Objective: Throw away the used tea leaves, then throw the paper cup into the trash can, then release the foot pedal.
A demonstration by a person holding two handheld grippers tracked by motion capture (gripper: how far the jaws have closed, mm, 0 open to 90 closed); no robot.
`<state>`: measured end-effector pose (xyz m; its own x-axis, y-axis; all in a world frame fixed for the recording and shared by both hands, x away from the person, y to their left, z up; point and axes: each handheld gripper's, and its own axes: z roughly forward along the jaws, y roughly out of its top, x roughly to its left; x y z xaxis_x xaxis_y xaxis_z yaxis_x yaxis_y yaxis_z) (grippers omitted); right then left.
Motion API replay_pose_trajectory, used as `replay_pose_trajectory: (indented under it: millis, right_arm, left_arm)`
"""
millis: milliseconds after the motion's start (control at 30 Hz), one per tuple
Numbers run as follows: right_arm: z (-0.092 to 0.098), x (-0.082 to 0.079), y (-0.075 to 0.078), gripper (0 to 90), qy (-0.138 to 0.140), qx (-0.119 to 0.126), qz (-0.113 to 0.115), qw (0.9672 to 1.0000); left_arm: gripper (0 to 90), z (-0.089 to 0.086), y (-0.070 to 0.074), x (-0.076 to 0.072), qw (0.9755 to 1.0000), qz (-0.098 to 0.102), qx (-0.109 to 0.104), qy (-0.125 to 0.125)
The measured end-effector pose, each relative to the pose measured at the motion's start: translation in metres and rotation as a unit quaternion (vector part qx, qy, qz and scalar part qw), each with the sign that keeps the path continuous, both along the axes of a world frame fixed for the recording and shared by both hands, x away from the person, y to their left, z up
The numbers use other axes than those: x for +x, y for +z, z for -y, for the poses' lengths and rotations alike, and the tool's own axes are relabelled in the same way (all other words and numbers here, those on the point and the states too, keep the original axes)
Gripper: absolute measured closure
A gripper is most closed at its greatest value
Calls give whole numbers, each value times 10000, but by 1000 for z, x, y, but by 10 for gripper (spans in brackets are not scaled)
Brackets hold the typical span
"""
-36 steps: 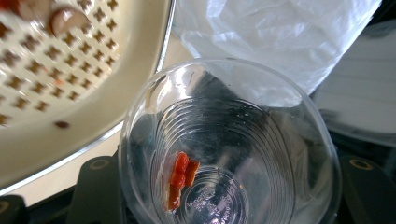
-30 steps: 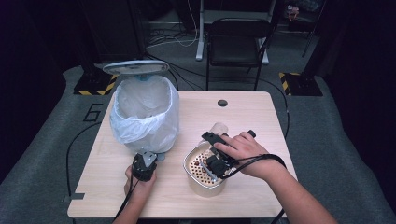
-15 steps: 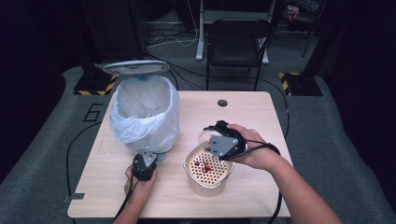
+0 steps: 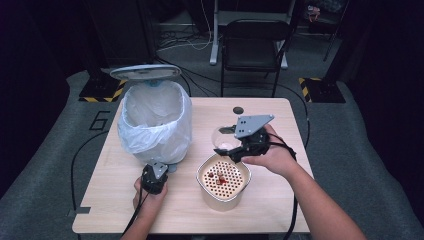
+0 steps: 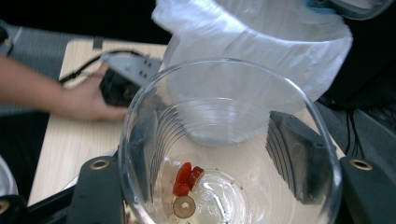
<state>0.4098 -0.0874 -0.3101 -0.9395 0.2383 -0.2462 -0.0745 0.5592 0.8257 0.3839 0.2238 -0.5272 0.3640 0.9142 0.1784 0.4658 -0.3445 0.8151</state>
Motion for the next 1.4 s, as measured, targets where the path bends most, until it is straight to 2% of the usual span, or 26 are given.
replay_pose_trajectory:
  millis: [100,200,333,567,600,667,700,800,900,1067,1200,1400]
  right_arm:
    - [-3,3,7,367,-196,172,-180,9995]
    - [-9,5,14,367,-299,163,-425,9985]
    - [-19,9,19,367,-434,212,-537,9974]
    - [-37,17,31,367,-656,384,-512,9958]
    - [-39,18,33,368,-669,405,-525,9956]
    - [-43,19,36,367,-679,462,-570,9950]
    - [-50,23,40,368,-754,571,-695,9931]
    - [-57,28,45,367,-883,614,-677,9919]
    - [-64,35,52,364,-1051,772,-830,9880]
    - [-73,40,59,361,-1108,795,-791,9875]
    - [-90,47,68,361,-1183,793,-818,9864]
    - [-113,56,71,358,-1209,778,-841,9860]
  left_arm:
    - [898,0,0,0,10000,-2,0,1]
    - [898,0,0,0,10000,-15,-10,-4]
    - [898,0,0,0,10000,-13,-22,2]
    - [898,0,0,0,10000,3,-70,17]
    - [898,-1,0,1,10000,48,13,13]
    - [898,-1,0,1,10000,48,8,11]
    - [897,-2,1,1,9999,89,131,1]
    - [898,-2,1,1,9999,86,132,-1]
    - [898,-2,1,1,9999,71,126,1]
    - [898,-2,2,1,9999,44,120,-13]
    - [898,-2,2,1,9999,46,123,-11]
    - [898,-2,2,1,9999,43,125,-13]
